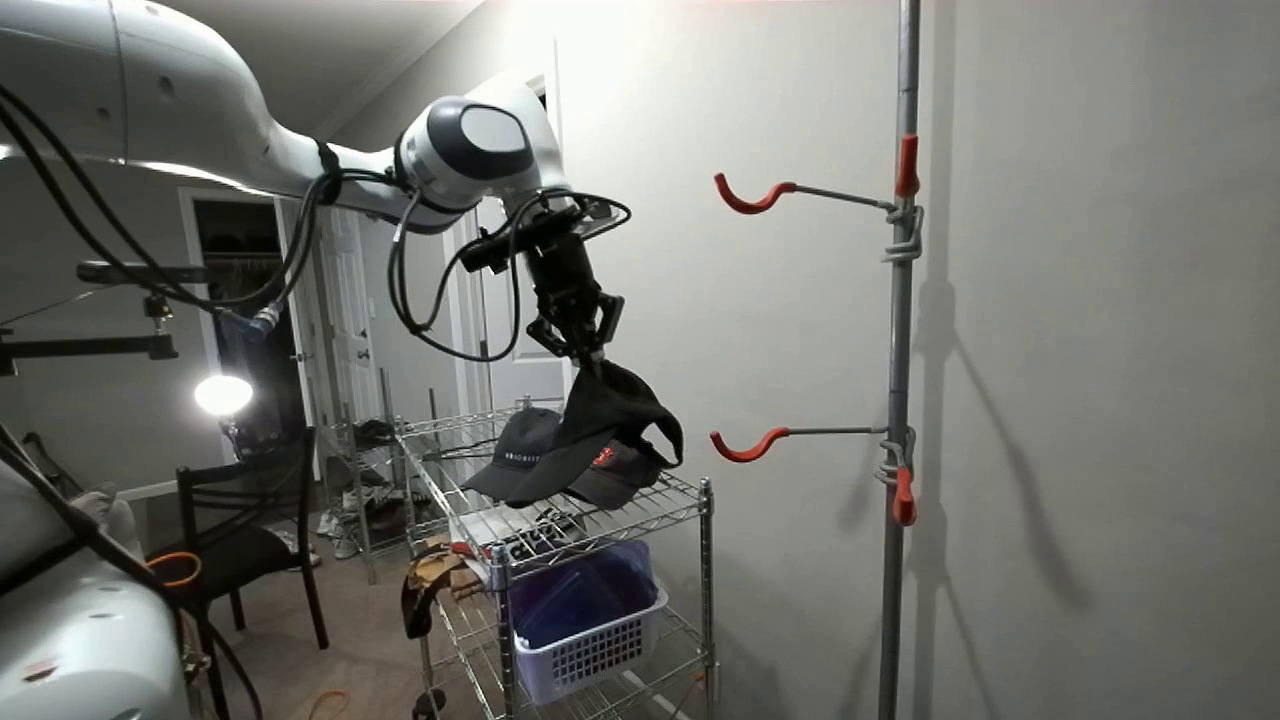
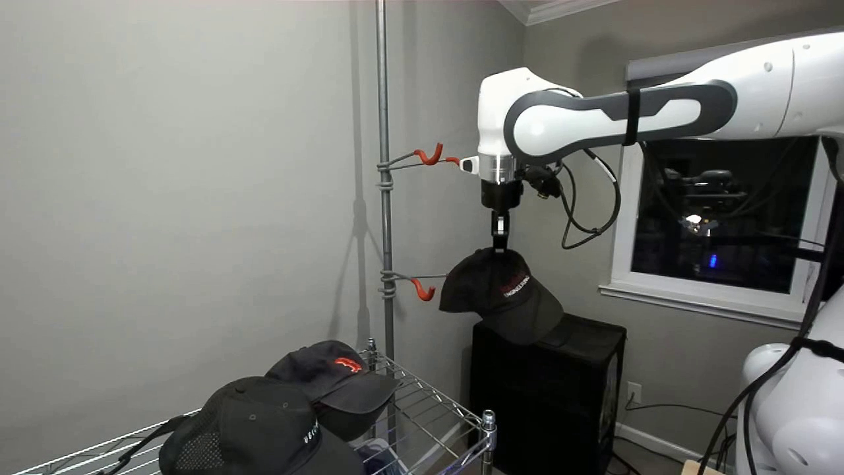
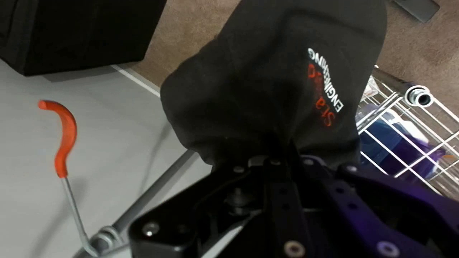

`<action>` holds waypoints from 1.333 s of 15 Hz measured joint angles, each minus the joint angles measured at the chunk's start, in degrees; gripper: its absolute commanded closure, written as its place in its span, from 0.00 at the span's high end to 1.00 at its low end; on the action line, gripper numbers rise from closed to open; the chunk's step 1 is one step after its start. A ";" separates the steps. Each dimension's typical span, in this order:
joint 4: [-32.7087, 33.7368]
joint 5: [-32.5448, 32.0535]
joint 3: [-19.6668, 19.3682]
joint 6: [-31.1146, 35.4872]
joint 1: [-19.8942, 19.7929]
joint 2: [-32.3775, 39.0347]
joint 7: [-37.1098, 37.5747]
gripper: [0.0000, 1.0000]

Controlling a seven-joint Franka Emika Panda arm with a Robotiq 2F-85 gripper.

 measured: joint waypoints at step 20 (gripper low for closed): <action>6.87 7.67 -15.55 23.51 -11.16 11.26 0.02 0.02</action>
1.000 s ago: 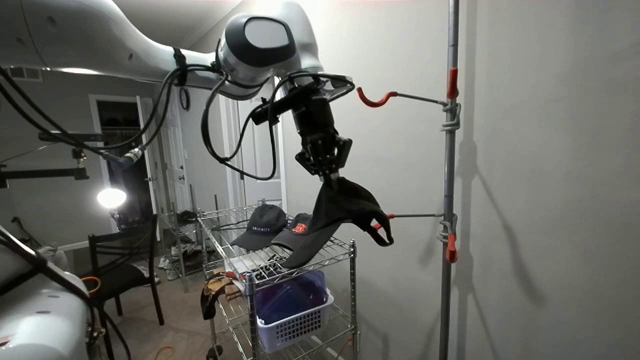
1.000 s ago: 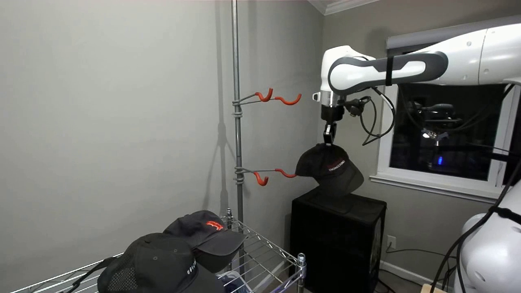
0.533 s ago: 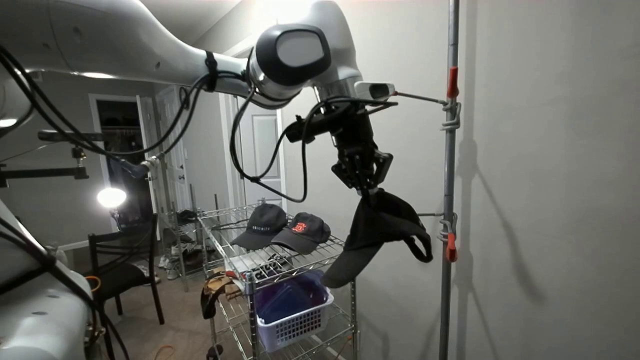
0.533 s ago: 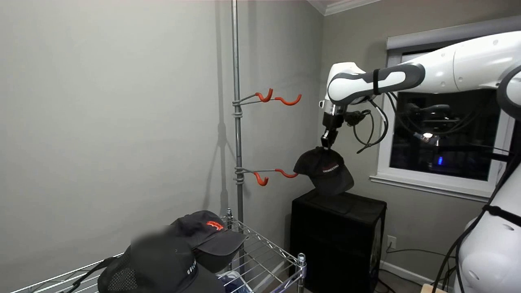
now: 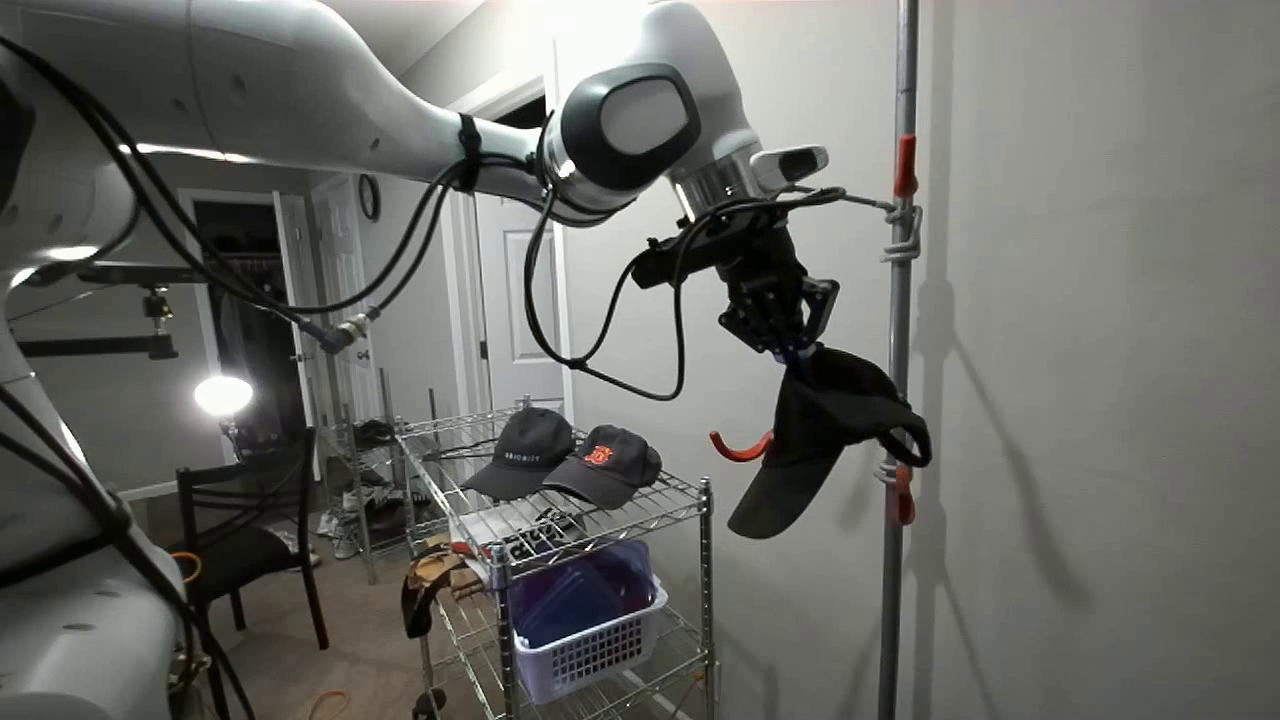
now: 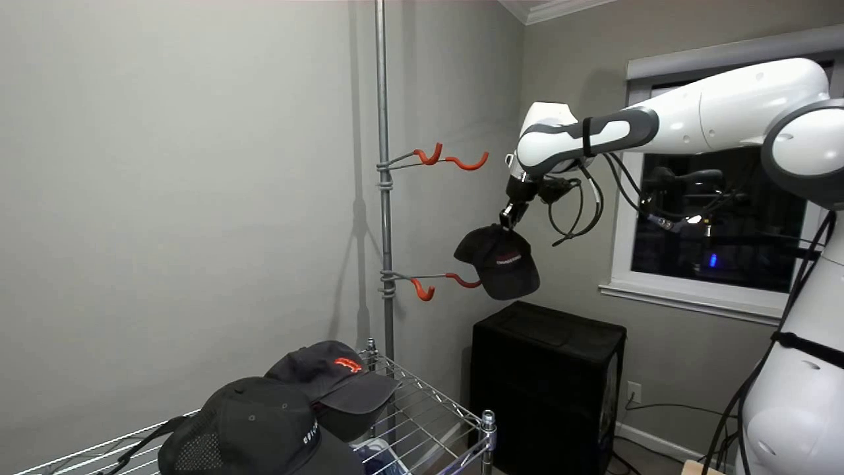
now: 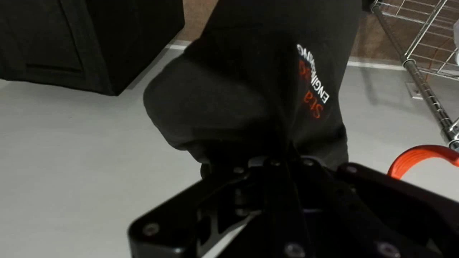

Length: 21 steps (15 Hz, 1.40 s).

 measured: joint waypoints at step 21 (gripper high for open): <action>5.96 3.18 2.23 -4.79 -3.05 13.10 -1.21 0.02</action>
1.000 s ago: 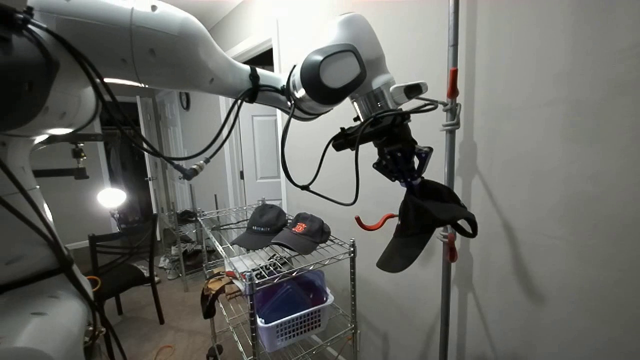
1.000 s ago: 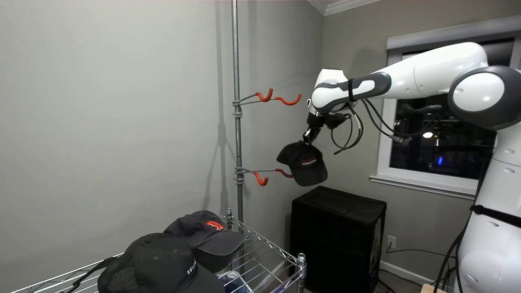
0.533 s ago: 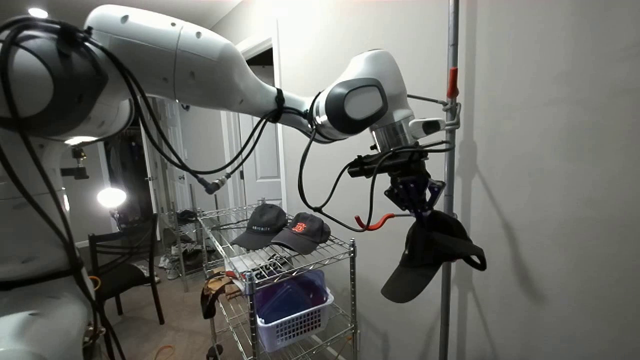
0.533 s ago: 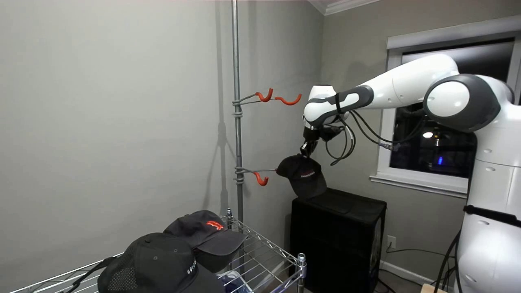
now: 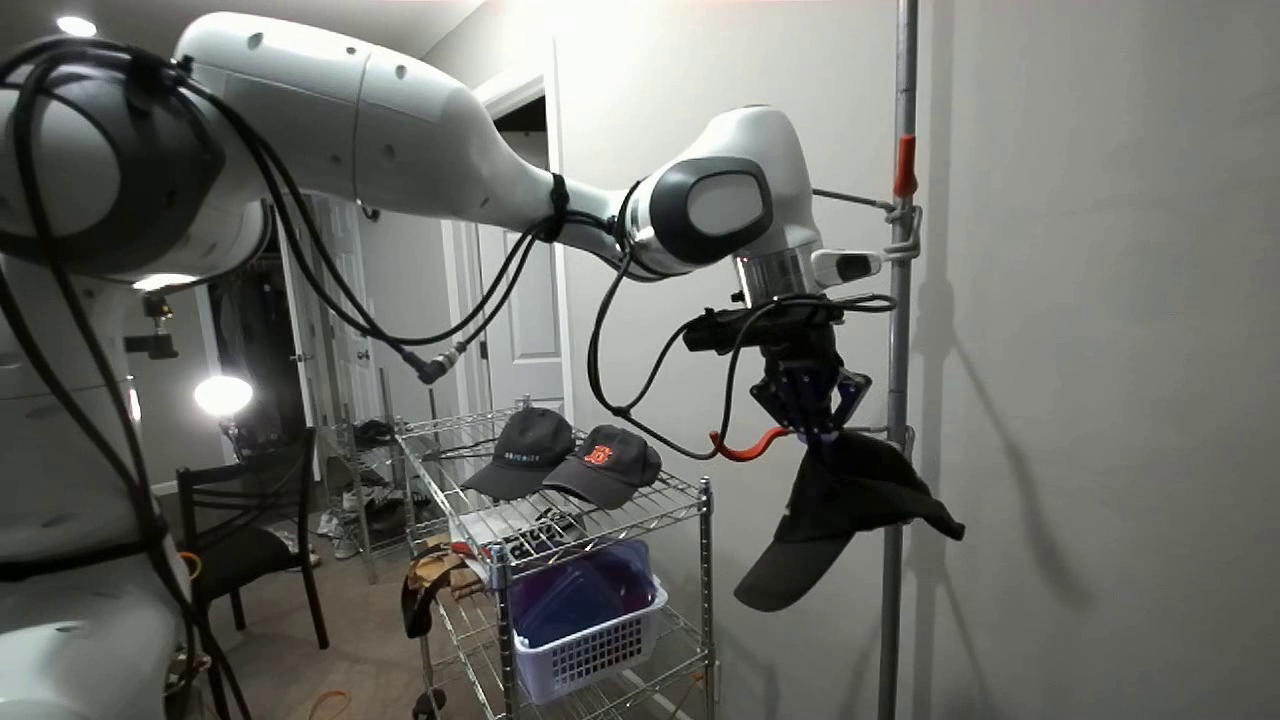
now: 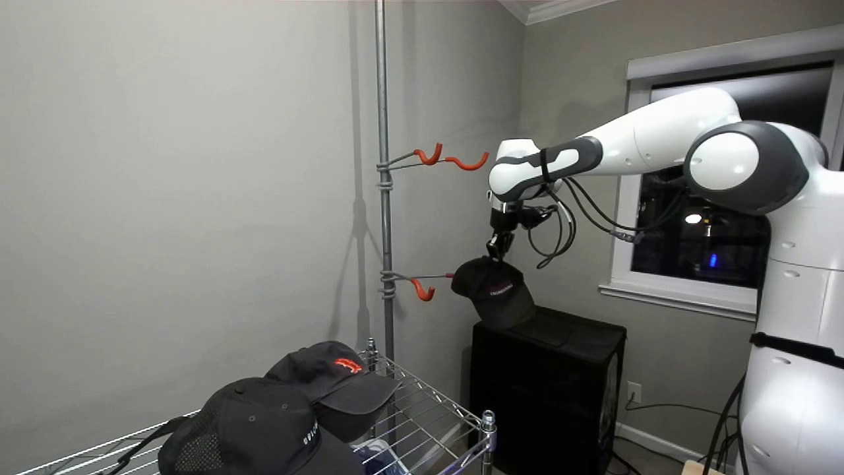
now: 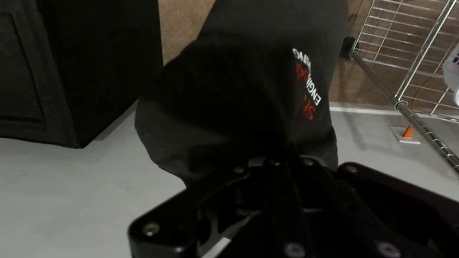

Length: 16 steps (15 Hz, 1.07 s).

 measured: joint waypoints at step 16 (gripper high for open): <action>5.68 -0.05 2.74 -8.80 0.13 0.04 0.20 0.99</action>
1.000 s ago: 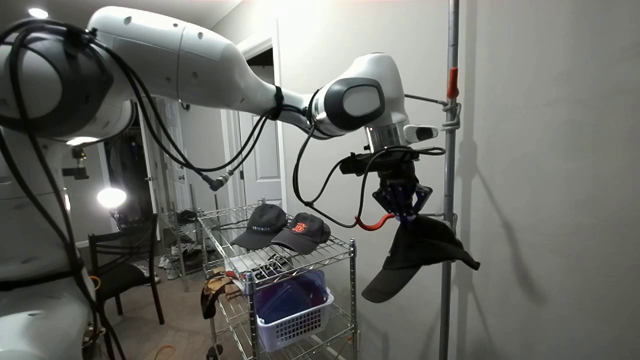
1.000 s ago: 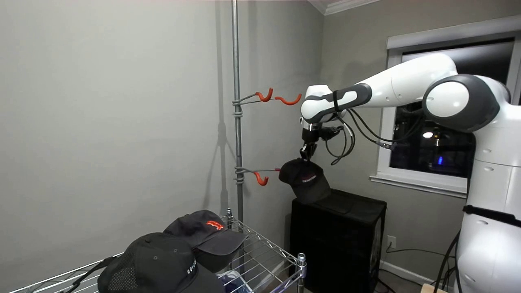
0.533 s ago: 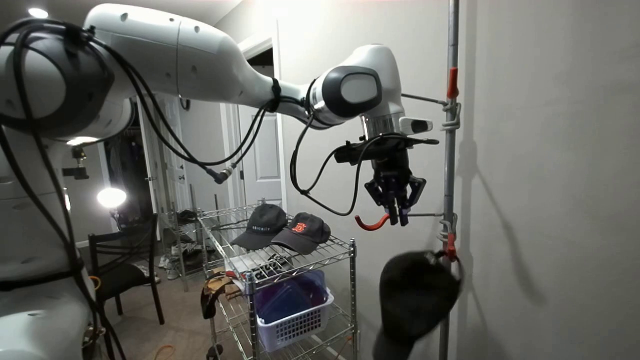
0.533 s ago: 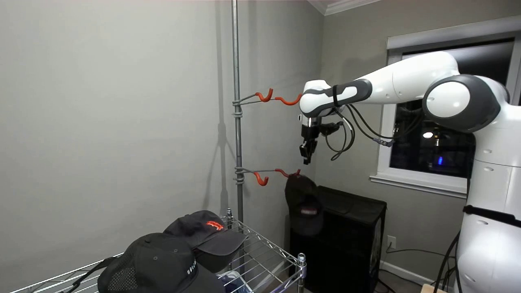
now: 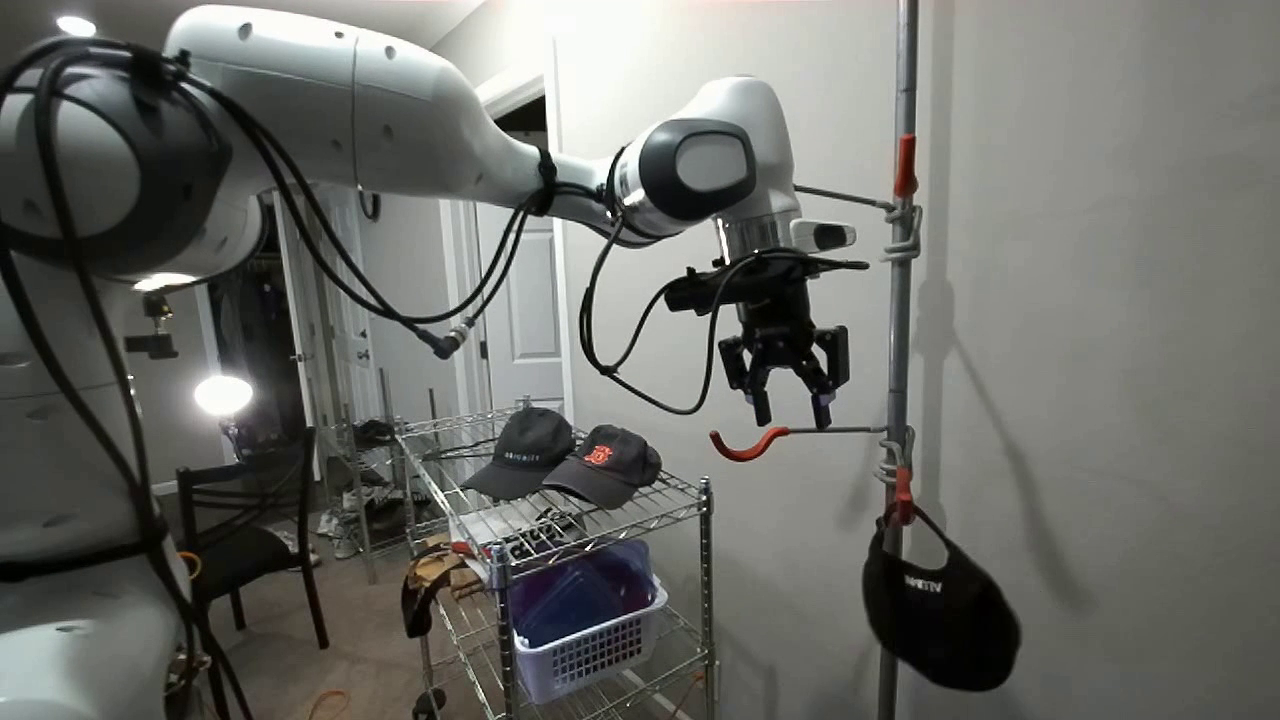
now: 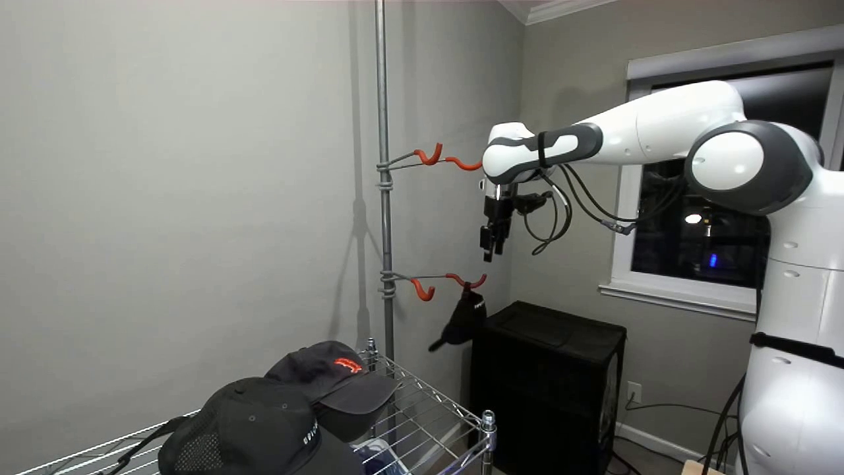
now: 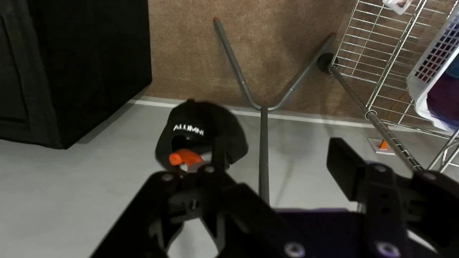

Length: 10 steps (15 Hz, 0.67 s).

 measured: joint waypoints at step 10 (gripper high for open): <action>-0.79 -1.15 4.01 -4.02 1.95 -4.83 0.06 1.00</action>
